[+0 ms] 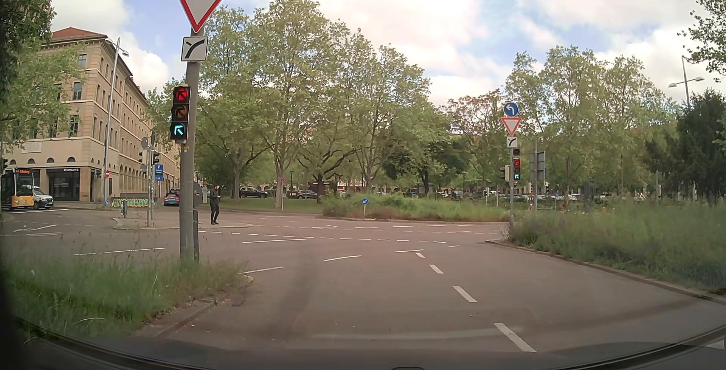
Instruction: Follow the waypoints while adhering to traffic rules and regulations
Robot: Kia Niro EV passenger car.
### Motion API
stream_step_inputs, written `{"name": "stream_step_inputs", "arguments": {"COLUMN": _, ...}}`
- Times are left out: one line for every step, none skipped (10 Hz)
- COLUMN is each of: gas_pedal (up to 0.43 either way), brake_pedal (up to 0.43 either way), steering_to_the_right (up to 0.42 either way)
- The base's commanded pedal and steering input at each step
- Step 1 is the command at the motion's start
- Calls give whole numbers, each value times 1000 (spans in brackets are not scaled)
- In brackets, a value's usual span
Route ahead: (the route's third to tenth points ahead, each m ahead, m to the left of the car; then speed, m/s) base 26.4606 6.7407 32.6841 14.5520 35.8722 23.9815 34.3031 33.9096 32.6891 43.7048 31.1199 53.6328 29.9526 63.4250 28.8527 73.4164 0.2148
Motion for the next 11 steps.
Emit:
{"name": "stream_step_inputs", "arguments": {"gas_pedal": 268, "brake_pedal": 0, "steering_to_the_right": -41}}
{"name": "stream_step_inputs", "arguments": {"gas_pedal": 299, "brake_pedal": 0, "steering_to_the_right": -43}}
{"name": "stream_step_inputs", "arguments": {"gas_pedal": 311, "brake_pedal": 0, "steering_to_the_right": -43}}
{"name": "stream_step_inputs", "arguments": {"gas_pedal": 311, "brake_pedal": 0, "steering_to_the_right": -43}}
{"name": "stream_step_inputs", "arguments": {"gas_pedal": 339, "brake_pedal": 0, "steering_to_the_right": -42}}
{"name": "stream_step_inputs", "arguments": {"gas_pedal": 339, "brake_pedal": 0, "steering_to_the_right": -41}}
{"name": "stream_step_inputs", "arguments": {"gas_pedal": 339, "brake_pedal": 0, "steering_to_the_right": -40}}
{"name": "stream_step_inputs", "arguments": {"gas_pedal": 319, "brake_pedal": 0, "steering_to_the_right": -35}}
{"name": "stream_step_inputs", "arguments": {"gas_pedal": 280, "brake_pedal": 0, "steering_to_the_right": -26}}
{"name": "stream_step_inputs", "arguments": {"gas_pedal": 287, "brake_pedal": 0, "steering_to_the_right": -20}}
{"name": "stream_step_inputs", "arguments": {"gas_pedal": 287, "brake_pedal": 0, "steering_to_the_right": -19}}
